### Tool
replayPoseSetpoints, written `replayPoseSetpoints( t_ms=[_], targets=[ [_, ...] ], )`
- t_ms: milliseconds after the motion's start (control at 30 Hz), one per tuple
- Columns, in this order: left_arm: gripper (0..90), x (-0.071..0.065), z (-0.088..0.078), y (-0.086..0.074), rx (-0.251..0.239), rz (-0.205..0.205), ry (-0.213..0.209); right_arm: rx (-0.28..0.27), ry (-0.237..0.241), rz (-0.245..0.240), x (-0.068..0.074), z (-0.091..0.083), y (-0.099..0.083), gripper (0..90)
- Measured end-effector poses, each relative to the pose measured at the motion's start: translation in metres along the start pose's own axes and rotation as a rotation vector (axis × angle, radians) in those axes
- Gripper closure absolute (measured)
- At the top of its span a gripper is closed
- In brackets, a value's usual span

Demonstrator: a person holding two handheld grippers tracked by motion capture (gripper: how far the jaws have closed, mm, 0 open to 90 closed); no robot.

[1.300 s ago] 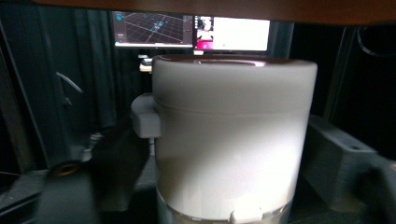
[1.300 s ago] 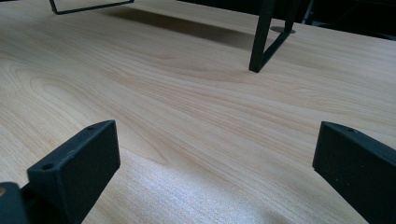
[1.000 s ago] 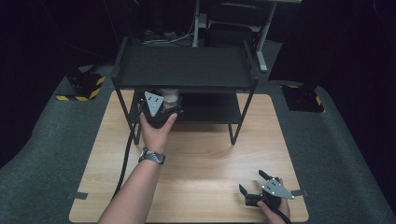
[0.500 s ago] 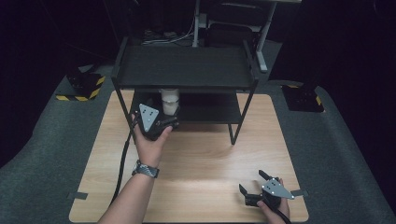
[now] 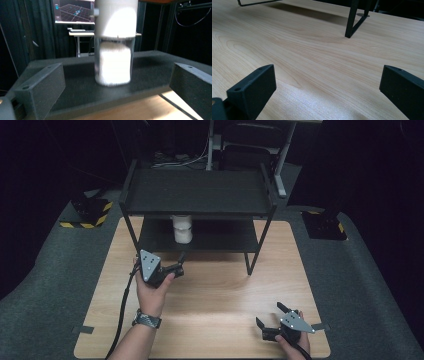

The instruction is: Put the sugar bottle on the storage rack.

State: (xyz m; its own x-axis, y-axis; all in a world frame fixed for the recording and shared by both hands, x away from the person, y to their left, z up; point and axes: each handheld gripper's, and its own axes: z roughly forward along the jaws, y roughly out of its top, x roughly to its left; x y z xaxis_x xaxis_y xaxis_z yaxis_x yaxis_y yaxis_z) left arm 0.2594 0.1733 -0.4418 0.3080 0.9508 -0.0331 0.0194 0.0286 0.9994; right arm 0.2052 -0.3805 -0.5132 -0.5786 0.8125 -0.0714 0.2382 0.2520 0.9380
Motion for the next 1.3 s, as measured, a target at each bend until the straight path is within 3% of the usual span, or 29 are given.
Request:
replayPoseSetpoints(
  t_ms=[200,567,1000,1133,1300],
  targets=[
    [0.5,0.007,-0.018,-0.019,0.030,-0.001,-0.008,0.003,-0.001,-0.002,0.000,0.000,0.000,0.3],
    [0.5,0.019,-0.050,-0.049,0.037,-0.003,-0.037,0.004,-0.002,-0.004,0.001,0.000,0.001,0.3],
    [0.5,0.027,-0.080,-0.070,0.120,0.033,-0.077,0.001,0.001,-0.005,0.000,0.000,0.000,0.3],
    [0.5,0.031,-0.086,-0.076,0.155,-0.003,-0.080,0.001,0.002,-0.005,0.000,0.000,0.000,0.3],
    [0.5,0.033,-0.090,-0.081,0.190,0.004,-0.091,0.001,0.001,-0.005,0.000,0.000,0.000,0.3]
  ],
)
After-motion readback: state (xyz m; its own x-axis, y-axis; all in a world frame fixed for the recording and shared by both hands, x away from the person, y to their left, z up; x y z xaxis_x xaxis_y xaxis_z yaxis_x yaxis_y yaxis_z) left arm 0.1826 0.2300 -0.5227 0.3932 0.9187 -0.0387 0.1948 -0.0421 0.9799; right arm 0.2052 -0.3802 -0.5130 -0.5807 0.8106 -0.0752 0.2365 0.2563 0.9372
